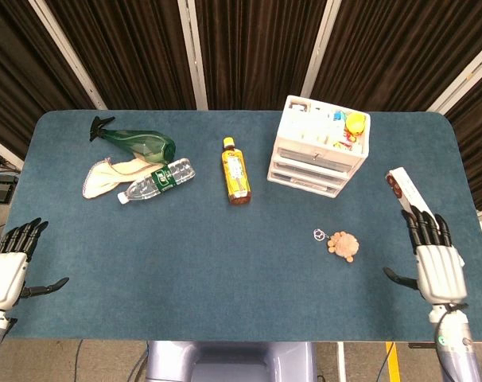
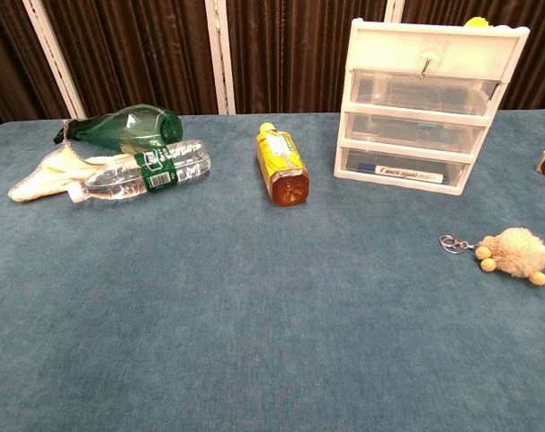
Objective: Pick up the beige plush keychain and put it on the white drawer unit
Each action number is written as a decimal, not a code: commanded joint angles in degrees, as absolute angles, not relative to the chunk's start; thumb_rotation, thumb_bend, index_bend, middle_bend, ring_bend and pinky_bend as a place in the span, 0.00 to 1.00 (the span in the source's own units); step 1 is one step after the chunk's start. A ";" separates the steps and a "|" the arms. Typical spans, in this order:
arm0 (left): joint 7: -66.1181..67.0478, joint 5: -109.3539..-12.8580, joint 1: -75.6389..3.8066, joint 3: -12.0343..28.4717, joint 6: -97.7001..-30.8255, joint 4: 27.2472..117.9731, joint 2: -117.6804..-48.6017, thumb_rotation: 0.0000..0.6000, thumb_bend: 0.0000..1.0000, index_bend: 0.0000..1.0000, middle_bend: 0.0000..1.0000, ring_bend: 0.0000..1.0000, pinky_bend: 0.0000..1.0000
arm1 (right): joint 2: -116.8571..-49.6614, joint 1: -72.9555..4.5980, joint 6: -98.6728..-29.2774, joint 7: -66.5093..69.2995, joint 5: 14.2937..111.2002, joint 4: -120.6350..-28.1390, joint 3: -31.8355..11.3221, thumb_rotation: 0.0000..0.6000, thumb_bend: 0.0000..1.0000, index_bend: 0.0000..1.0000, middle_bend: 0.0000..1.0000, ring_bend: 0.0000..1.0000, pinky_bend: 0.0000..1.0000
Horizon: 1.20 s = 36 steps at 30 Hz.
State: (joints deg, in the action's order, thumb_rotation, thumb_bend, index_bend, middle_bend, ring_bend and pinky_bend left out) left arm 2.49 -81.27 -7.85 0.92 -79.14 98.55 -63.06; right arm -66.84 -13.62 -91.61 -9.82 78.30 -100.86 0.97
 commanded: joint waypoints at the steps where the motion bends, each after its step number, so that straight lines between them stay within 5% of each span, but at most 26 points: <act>1: 3.59 -81.68 -7.60 1.05 -79.91 98.03 -63.72 0.80 0.00 0.00 0.00 0.00 0.00 | -66.47 -12.20 -91.66 -7.59 79.53 -99.64 1.03 1.00 0.00 0.00 0.00 0.00 0.05; 32: 2.50 -82.49 -7.06 1.23 -80.51 97.93 -63.67 0.80 0.00 0.00 0.00 0.00 0.00 | -66.57 -11.06 -84.80 -9.32 79.58 -101.44 -1.60 1.00 0.00 0.00 0.02 0.00 0.05; 36: 2.49 -82.42 -7.04 1.23 -80.40 97.96 -63.68 0.80 0.00 0.00 0.00 0.00 0.00 | -66.41 -11.53 -84.44 -9.50 79.45 -103.27 -2.92 1.00 0.00 0.02 0.17 0.13 0.21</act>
